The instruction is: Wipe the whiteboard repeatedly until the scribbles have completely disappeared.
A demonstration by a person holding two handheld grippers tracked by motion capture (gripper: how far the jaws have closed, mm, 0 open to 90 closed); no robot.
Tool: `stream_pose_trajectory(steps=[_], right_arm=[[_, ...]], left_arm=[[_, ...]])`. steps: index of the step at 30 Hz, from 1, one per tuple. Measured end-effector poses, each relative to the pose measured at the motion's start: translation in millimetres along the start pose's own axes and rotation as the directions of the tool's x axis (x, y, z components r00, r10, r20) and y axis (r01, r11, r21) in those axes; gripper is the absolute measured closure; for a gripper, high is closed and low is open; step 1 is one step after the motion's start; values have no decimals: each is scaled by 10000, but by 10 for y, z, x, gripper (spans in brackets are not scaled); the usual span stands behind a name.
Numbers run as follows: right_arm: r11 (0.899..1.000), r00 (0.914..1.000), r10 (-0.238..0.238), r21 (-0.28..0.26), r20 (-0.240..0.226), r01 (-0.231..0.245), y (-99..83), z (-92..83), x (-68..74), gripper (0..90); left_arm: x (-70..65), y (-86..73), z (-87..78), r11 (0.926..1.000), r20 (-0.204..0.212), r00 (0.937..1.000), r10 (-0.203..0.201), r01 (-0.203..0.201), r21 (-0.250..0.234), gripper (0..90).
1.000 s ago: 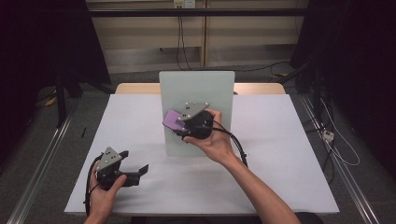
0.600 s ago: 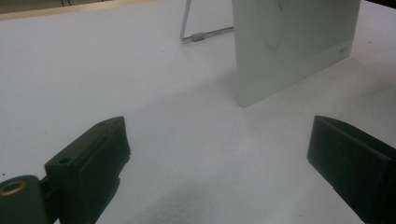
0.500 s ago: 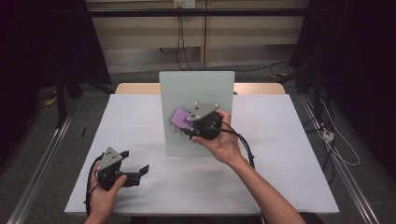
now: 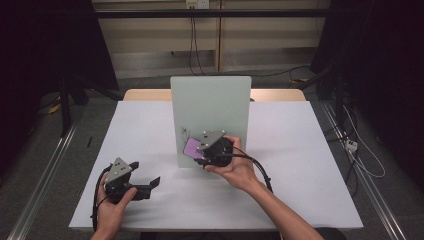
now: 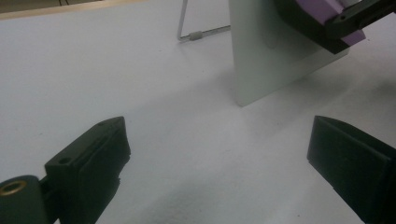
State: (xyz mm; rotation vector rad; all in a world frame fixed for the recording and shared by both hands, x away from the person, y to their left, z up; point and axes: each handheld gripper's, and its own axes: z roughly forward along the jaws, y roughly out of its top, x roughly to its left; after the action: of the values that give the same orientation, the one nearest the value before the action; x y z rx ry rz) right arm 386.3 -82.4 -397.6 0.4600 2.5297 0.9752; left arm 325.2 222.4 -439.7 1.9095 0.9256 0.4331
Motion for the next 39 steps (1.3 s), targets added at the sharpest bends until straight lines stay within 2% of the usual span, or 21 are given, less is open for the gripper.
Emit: stream_pose_trajectory(steps=[3,6,11,15,19,22,25,28,39], right_arm=[[9998,9997,204,-77,-128,-205,6,-1,-18,414],[9997,9999,147,-201,70,-146,62,-33,-39,414],[9967,9990,364,-739,260,-344,220,-138,-169,415],[9957,9984,313,-887,474,-270,364,-195,-245,415],[9929,9977,393,-1143,556,-328,487,-198,-290,414],[9942,9971,229,-1062,720,-151,506,-155,-240,414],[9960,9977,114,-887,673,-54,490,-103,-189,415],[9981,9982,-12,-619,601,49,452,-34,-115,415],[10000,9999,-44,33,-158,45,215,190,93,415]], left_arm=[[10,-2,9,10000,-3,10000,9,-9,47,54],[12,-1,21,10000,-24,10000,-22,22,63,54],[0,1,7,10000,27,10000,57,-58,52,54],[17,-5,8,10000,7,10000,-62,62,30,54],[5,0,5,10000,38,10000,-9,9,14,54],[4,1,-3,10000,10,10000,9,-9,-39,54],[10,-5,-2,9999,17,9999,-127,127,-34,54],[16,0,-10,10000,29,10000,-9,9,-17,54],[13,0,-20,10000,-28,10000,-47,47,-67,54]])
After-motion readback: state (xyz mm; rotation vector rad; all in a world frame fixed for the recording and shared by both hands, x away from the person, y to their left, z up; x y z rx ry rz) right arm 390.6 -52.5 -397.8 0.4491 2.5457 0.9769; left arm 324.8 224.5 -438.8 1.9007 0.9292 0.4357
